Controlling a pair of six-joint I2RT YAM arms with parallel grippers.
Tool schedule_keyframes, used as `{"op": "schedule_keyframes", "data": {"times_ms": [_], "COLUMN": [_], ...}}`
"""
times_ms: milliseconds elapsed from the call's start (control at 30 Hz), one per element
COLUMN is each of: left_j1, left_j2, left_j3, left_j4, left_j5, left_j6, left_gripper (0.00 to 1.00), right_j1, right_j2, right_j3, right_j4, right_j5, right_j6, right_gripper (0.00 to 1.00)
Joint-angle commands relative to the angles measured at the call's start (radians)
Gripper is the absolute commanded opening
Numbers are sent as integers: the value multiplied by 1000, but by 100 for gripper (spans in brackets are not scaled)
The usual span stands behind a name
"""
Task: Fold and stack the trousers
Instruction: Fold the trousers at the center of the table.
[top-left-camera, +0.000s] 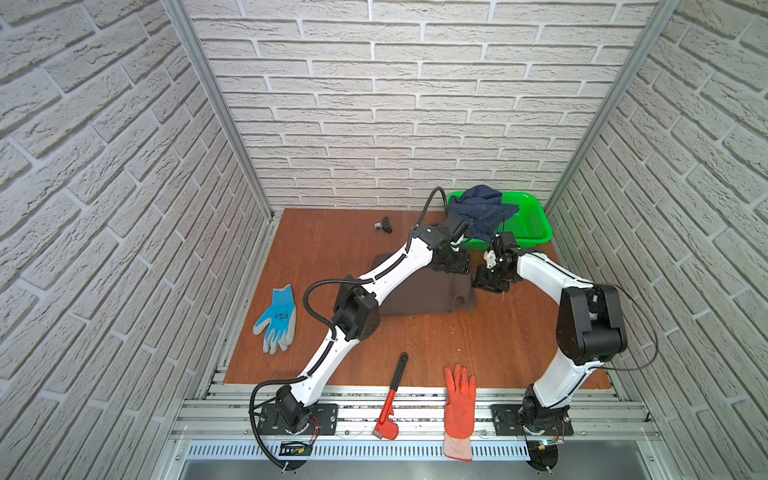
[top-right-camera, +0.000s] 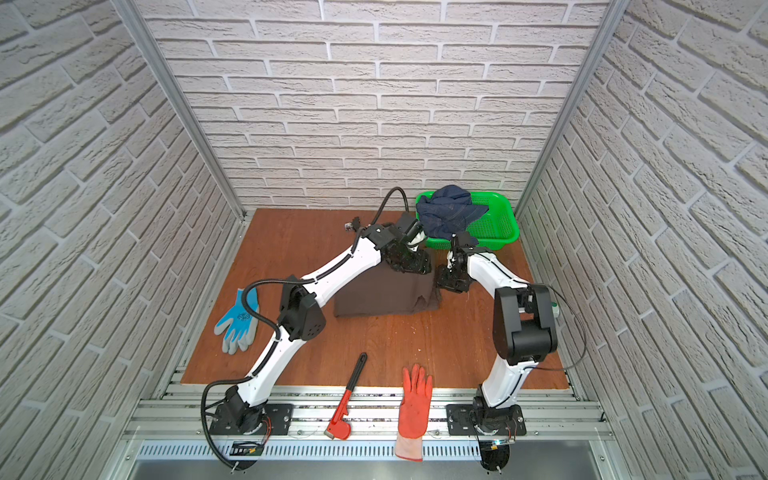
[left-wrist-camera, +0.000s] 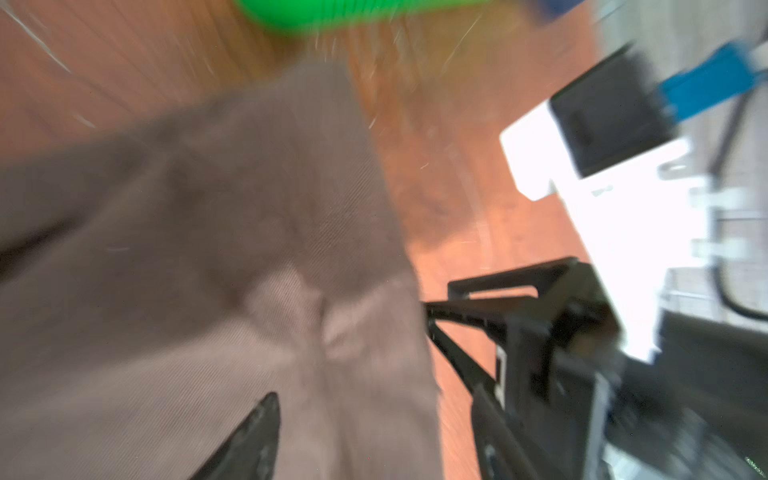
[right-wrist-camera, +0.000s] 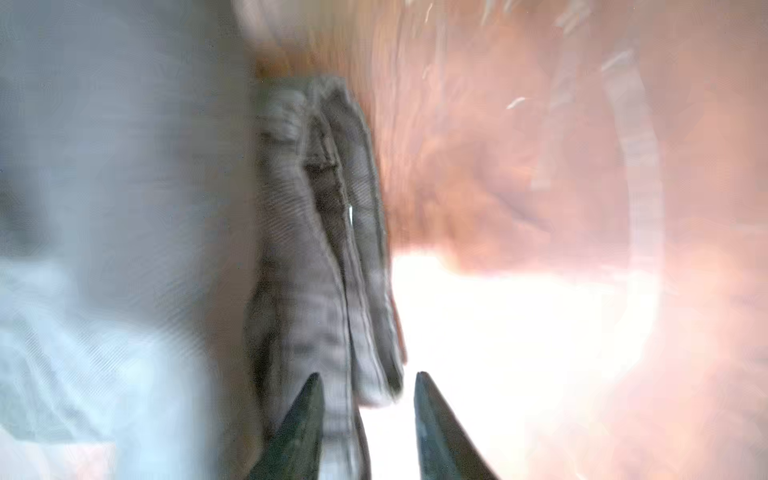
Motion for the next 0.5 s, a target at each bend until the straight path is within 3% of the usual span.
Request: {"op": "schedule_keyframes", "data": {"times_ms": [0,233,333,467], "left_j1": [38,153,190,225], "left_j2": [-192,-428,-457,-417], "left_j3": [-100,-597,-766,-891], "left_j4": [77,222,319,398], "left_j5": [-55,-57,-27,11], "left_j6": [45,37,13,-14], "left_gripper": [77,79,79,79], "right_j1": [7,78,138,183], "right_j2": [-92,-110,-72,1], "right_j3": [45,84,118,141], "right_j4": [-75,-94,-82,-47], "right_j5": [81,18,-18,-60], "right_j6": [-1,-2,-5,-6], "right_gripper": [44,47,43,39]}}
